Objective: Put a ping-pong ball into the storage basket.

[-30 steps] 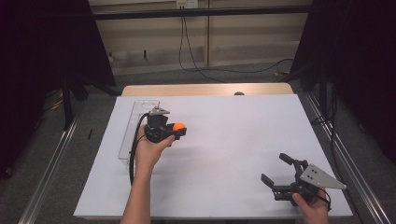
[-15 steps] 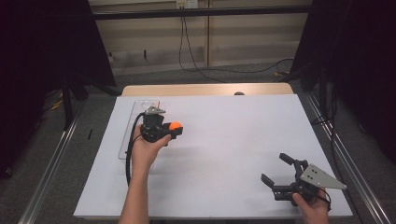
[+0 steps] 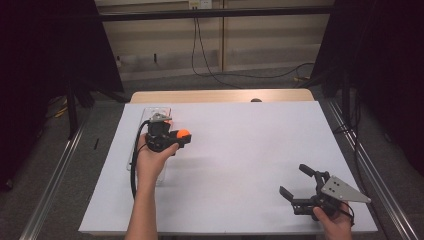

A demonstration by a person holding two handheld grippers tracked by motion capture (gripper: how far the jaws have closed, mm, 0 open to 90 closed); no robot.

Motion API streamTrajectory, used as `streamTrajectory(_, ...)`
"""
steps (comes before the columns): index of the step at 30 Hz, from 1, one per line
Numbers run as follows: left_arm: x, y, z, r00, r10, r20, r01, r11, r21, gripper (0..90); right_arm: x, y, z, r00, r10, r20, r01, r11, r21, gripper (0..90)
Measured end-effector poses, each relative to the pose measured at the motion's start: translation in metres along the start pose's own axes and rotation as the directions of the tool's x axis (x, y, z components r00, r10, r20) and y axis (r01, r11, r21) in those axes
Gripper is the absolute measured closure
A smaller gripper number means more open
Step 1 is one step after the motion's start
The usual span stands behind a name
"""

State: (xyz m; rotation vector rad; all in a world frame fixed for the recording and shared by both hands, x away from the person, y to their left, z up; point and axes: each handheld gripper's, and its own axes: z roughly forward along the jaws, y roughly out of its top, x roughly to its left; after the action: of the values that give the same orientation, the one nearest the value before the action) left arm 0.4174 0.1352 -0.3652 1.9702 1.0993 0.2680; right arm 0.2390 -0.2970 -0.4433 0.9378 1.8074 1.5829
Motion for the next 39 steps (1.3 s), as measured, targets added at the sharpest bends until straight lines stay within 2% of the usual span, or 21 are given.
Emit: streamTrajectory(39,0.017,-0.003,-0.019,0.9978,-0.013,-0.065,0.012,0.9997,-0.020,50.9,0.000,0.000,0.000,1.0000,-0.001,-0.002,0.001,1.000,-0.002,2.3)
